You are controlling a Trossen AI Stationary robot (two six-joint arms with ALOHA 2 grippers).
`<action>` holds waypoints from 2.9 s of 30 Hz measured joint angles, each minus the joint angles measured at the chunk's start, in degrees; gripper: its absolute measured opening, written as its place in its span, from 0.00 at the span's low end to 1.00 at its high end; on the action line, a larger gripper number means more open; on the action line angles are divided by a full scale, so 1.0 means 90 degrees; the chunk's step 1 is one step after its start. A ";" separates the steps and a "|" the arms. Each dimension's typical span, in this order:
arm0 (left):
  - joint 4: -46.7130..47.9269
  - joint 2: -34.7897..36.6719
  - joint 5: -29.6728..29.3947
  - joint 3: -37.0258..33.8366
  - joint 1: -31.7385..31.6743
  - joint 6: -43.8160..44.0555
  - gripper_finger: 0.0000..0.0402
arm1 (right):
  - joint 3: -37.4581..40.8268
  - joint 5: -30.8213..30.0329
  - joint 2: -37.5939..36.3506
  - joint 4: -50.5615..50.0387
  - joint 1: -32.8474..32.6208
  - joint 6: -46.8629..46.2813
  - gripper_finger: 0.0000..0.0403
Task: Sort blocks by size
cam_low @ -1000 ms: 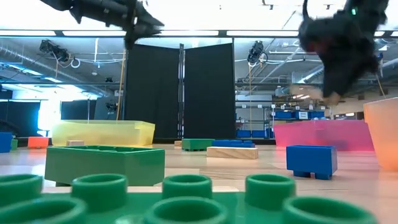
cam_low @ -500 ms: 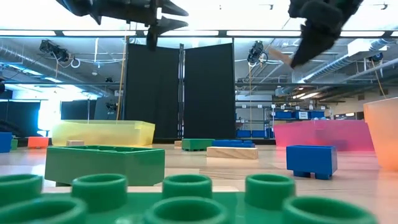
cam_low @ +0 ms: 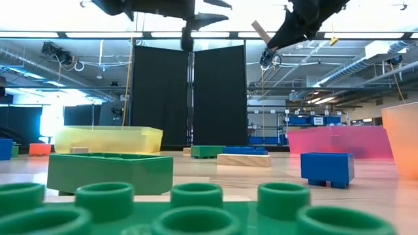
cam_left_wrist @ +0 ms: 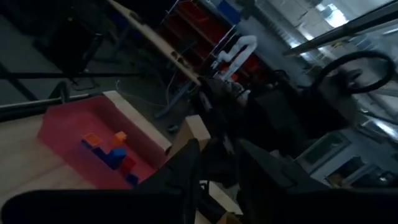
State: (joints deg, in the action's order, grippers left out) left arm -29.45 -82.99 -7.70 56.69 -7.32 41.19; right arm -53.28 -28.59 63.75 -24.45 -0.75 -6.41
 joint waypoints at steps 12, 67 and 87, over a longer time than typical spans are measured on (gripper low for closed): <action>0.2465 -0.1638 -0.0180 0.2632 -0.0018 0.0335 0.27 | -0.0007 0.0006 0.0000 -0.0111 0.0148 0.0070 0.30; 0.4215 -0.2502 -0.0343 0.3604 -0.0179 0.1120 0.43 | -0.0005 -0.0456 0.0542 -0.0559 0.0187 0.0184 0.32; 0.4198 -0.2498 -0.0300 0.3604 -0.0186 0.0947 0.15 | -0.0005 -0.0355 0.0542 -0.0534 0.0194 0.0226 0.32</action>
State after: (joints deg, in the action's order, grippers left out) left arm 8.34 -105.47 -10.39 89.12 -8.99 49.71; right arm -53.32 -31.78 68.62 -29.26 0.99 -4.37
